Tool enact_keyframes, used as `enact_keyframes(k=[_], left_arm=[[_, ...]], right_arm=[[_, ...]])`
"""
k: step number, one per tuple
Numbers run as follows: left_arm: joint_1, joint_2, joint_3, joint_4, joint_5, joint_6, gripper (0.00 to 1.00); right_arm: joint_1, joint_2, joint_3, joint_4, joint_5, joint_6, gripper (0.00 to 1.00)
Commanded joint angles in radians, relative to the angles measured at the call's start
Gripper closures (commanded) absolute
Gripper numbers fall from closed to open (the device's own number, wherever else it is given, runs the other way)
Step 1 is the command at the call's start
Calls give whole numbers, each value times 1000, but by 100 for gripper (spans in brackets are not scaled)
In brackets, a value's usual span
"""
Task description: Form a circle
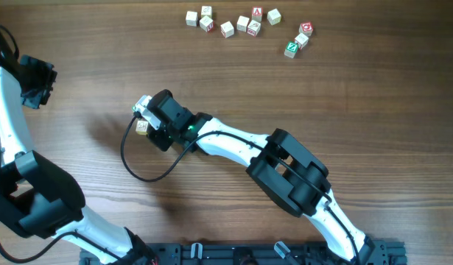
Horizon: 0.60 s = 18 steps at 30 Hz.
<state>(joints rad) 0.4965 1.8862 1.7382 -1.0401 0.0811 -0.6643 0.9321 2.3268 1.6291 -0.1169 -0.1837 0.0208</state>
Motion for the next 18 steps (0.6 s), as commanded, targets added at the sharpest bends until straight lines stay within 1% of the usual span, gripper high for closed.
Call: enact_keyframes(k=[1,5,7,10,13,15,16,18], left_arm=[[-3,8,-6,3,12,2,65],[-3,8,-6,3,12,2,65],[-3,8,-6,3,12,2,65],[-3,8,-6,4,12,2,64],[-3,8,-6,15,11,2,63],[-3,8,-6,26,11,2,63],[-2,8,-6,37,8,2,70],[6,8,-6,70,8,2,78]], right_arm=[[-4,23,-7,11,-21,-13,96],[-4,23,-7,24,-20,-14,96],[-4,23,-7,21,21,-17,96],[-4,-3,-7,-38,71,-17,96],[-3,-47,-7,-93,55,-18,96],[-3,-81,-7,-108,-18,-21,96],[-3,-98,-7,-109,-25,-21,96],[-3,-127,-7,-109,-25,-21,96]])
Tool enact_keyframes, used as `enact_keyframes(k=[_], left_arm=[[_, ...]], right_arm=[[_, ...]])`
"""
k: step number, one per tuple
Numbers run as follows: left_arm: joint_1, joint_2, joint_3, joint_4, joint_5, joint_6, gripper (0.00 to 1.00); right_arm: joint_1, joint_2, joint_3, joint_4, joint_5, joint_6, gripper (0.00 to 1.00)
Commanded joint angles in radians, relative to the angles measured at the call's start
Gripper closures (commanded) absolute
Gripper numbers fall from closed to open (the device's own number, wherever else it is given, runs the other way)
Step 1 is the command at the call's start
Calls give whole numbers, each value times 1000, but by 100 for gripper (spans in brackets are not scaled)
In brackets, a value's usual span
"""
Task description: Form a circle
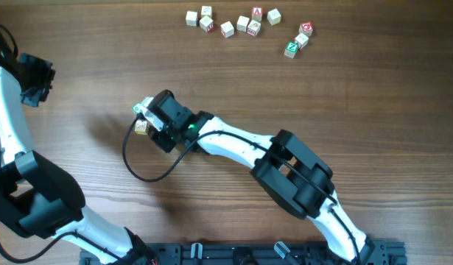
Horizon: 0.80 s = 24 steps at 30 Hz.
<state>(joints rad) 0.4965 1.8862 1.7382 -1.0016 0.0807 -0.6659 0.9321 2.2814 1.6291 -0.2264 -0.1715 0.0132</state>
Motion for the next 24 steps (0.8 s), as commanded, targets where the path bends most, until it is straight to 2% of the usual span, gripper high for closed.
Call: enact_keyframes(k=[1,3,7,9,12,15,19,24], left_arm=[[13,8,-6,45,9,3,82],[23,8,-6,51,9,3,96],[23,8,-6,50,18,3,96],[14,8,-6,51,76,7,96],[-18,9,-6,53,83,7,96],[-42,9,-6,59,83,6,96],[-51,9,-6,70,83,6,96],[-51,9,-6,70,82,6,96]], right_arm=[[-3,-94,-7,2,-37,-14,96],[-13,-116,-7,45,-25,-13,96],[-63,-113,-6,177,-25,-13,96],[-113,-112,-6,212,-24,12,96],[-206,-109,-6,190,-21,122,96],[-257,-66,-6,158,-26,152,96],[-262,7,-6,166,-66,182,96],[-247,37,-6,150,-72,308,96]])
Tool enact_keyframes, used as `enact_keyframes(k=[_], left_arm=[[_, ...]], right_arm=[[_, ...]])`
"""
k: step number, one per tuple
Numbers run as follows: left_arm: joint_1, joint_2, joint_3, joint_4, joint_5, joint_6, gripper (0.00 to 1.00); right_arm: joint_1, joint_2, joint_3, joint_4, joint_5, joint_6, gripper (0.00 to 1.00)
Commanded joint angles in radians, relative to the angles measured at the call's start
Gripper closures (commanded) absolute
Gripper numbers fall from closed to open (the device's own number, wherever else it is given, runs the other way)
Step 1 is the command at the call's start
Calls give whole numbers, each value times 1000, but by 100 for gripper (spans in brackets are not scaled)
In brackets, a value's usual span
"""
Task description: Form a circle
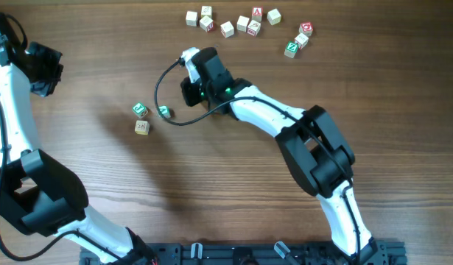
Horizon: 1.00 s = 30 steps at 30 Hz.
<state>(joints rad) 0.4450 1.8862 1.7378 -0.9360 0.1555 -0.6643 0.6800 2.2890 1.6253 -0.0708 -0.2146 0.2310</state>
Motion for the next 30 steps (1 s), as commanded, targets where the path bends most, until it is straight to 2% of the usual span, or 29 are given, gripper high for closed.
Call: enact_keyframes(k=[1,4,14,30], left_arm=[[0,9,-6,4,8,5,95],[0,9,-6,4,8,5,94],[0,9,-6,0,8,5,95],[0,9,-6,0,8,5,94]], right_arm=[[8,43,-3,-5,-56,96,96],[14,66,-3,0,-143,119,96],[83,88,-3,-40,-154,134,96],[84,93,-3,11,-181,83,96]])
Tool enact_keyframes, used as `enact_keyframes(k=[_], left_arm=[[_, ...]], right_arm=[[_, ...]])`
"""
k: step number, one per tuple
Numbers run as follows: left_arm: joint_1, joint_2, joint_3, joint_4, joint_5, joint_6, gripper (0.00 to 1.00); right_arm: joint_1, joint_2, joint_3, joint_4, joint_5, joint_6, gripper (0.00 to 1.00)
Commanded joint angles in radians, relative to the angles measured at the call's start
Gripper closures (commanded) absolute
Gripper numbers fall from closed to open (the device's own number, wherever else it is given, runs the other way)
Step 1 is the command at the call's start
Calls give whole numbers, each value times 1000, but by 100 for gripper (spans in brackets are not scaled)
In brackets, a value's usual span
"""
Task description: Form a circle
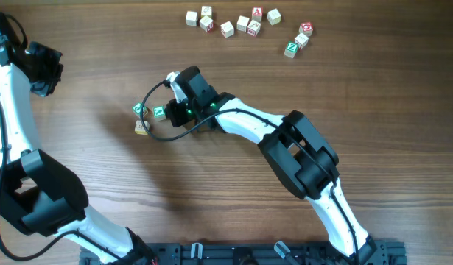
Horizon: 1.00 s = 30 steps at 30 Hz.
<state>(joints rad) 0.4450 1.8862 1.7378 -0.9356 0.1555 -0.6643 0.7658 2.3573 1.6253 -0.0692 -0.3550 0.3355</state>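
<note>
Three small cubes lie in a loose cluster at the table's left middle: a green-faced cube (140, 110), a second green-faced cube (160, 112) just right of it, and a tan cube (142, 126) below them. My right gripper (170, 109) reaches in from the right, its tip against the second green cube. Its wrist body hides the fingers. Far off at the left edge, my left gripper (43, 70) holds nothing that I can see.
Several more lettered cubes (241, 24) lie scattered in a row along the far edge, with a red and green pair (298, 42) at its right end. A black cable (156, 131) loops from the right wrist over the table below the cluster.
My right gripper was up near the far row of cubes, away from the cluster. It now sits lower and to the left, beside the second green cube, which has shifted slightly.
At first my right gripper covered the cluster, with only a tan cube showing beside it. Then it stood near the far row, and two green cubes and the tan one lay uncovered. Now it is back at the cluster. The left arm barely moved.
</note>
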Motion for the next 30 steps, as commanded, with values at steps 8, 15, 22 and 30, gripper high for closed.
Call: enact_keyframes(k=[8,15,22,30], left_arm=[[0,9,-6,0,8,5,93],[0,9,-6,0,8,5,93],[0,9,-6,0,8,5,92],[0,9,-6,0,8,5,93]], right_arm=[[0,26,-3,5,-74,-18,96],[1,26,-3,6,-89,-21,96],[1,26,-3,11,-49,-45,96],[1,26,-3,32,-49,-74,96]])
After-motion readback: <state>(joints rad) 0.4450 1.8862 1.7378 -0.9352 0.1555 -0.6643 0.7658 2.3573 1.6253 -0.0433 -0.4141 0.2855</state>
